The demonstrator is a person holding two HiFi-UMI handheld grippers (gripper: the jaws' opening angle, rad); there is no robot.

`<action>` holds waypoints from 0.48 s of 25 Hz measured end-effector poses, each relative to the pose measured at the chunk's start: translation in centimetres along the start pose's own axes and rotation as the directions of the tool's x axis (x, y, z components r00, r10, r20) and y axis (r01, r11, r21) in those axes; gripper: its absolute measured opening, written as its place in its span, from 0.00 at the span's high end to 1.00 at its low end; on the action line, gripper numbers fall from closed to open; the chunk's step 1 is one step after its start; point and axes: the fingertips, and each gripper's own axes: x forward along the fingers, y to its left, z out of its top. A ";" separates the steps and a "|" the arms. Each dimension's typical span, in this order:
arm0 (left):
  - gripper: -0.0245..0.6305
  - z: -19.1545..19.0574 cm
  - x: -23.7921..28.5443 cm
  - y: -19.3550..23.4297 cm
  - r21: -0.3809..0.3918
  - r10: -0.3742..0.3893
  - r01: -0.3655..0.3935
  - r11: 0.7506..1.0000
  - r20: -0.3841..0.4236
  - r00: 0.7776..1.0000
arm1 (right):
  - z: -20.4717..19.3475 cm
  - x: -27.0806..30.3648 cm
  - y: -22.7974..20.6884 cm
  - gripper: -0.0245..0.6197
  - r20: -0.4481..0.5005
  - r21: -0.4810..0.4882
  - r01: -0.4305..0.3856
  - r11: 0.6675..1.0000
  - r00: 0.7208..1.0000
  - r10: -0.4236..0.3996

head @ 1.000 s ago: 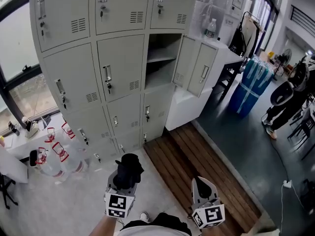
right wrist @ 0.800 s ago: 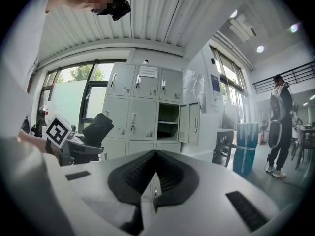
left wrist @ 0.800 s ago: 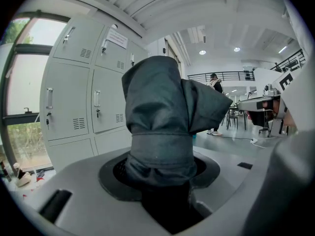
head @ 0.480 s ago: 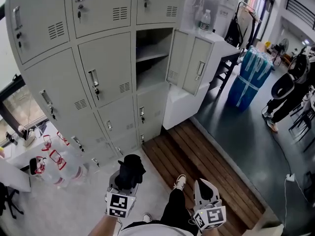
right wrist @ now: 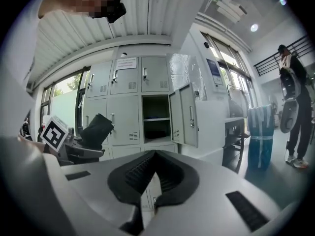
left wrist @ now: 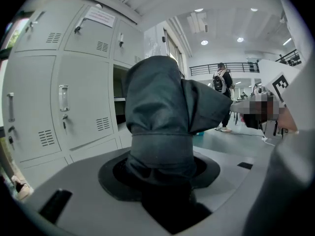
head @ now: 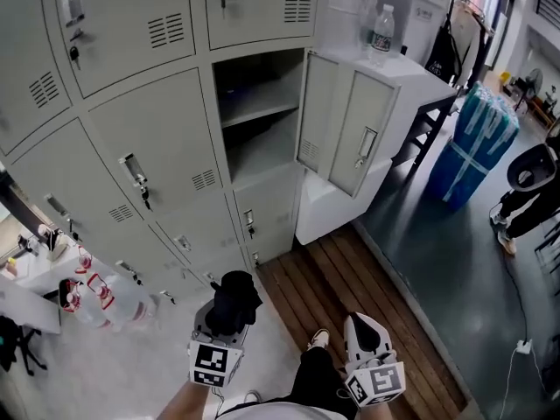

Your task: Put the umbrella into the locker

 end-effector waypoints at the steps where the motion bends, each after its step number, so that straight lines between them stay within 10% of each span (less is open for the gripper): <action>1: 0.61 1.0 1.8 0.2 0.006 0.018 -0.018 1.000 -0.007 1.000 | 0.5 1.3 -1.6 0.94 -0.002 0.006 -0.022 1.000 1.000 0.022; 12: 0.61 14.3 11.4 -1.7 -0.030 0.164 -0.166 0.986 -0.045 0.985 | 12.3 10.8 -12.6 0.94 0.037 -0.067 -0.267 0.961 0.962 0.270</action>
